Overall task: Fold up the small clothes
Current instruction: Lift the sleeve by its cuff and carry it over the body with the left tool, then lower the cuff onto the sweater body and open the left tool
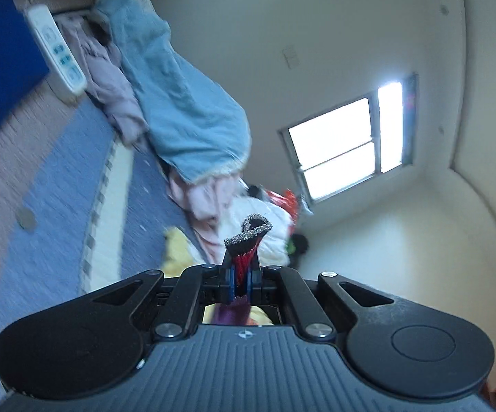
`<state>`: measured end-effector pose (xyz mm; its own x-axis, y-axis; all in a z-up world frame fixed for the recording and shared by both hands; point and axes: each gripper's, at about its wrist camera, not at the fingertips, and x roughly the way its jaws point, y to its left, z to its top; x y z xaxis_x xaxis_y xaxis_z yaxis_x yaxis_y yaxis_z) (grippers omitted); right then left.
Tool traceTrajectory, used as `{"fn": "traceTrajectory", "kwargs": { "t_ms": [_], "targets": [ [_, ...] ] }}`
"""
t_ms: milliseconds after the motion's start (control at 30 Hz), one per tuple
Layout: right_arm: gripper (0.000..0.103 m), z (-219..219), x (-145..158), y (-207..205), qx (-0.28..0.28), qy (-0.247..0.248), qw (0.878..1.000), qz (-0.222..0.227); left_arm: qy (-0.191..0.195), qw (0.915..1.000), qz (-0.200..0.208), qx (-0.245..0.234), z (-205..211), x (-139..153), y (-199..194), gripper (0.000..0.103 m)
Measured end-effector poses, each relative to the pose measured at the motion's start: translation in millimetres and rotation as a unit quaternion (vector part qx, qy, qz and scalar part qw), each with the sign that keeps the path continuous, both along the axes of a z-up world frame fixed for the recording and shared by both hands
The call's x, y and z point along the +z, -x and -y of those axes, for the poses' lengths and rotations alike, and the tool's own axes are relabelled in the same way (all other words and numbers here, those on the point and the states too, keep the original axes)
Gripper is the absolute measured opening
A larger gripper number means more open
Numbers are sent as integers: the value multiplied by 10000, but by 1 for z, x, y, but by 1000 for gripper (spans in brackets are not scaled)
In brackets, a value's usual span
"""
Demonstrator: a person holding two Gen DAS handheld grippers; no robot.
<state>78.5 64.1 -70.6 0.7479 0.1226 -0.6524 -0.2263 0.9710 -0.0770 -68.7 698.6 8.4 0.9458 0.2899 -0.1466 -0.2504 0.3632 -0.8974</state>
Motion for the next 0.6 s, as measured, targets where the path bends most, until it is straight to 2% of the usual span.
{"fn": "traceTrajectory", "kwargs": {
  "t_ms": [133, 267, 433, 600],
  "targets": [
    [103, 12, 6, -4, 29, -281, 9990, -355, -115, 9979, 147, -615, 40, 26, -23, 6],
    [103, 31, 6, 19, -16, -553, 9979, -347, -469, 9865, 232, -1550, 116, 56, -75, 6],
    [103, 60, 8, 48, -323, -900, 9951, -254, -835, 9594, 67, -2695, 238, 65, -159, 7],
    [103, 107, 7, 55, -1160, -1612, 9799, -180, -703, 9283, -280, -3640, 364, 34, -227, 7]
  ]
}}
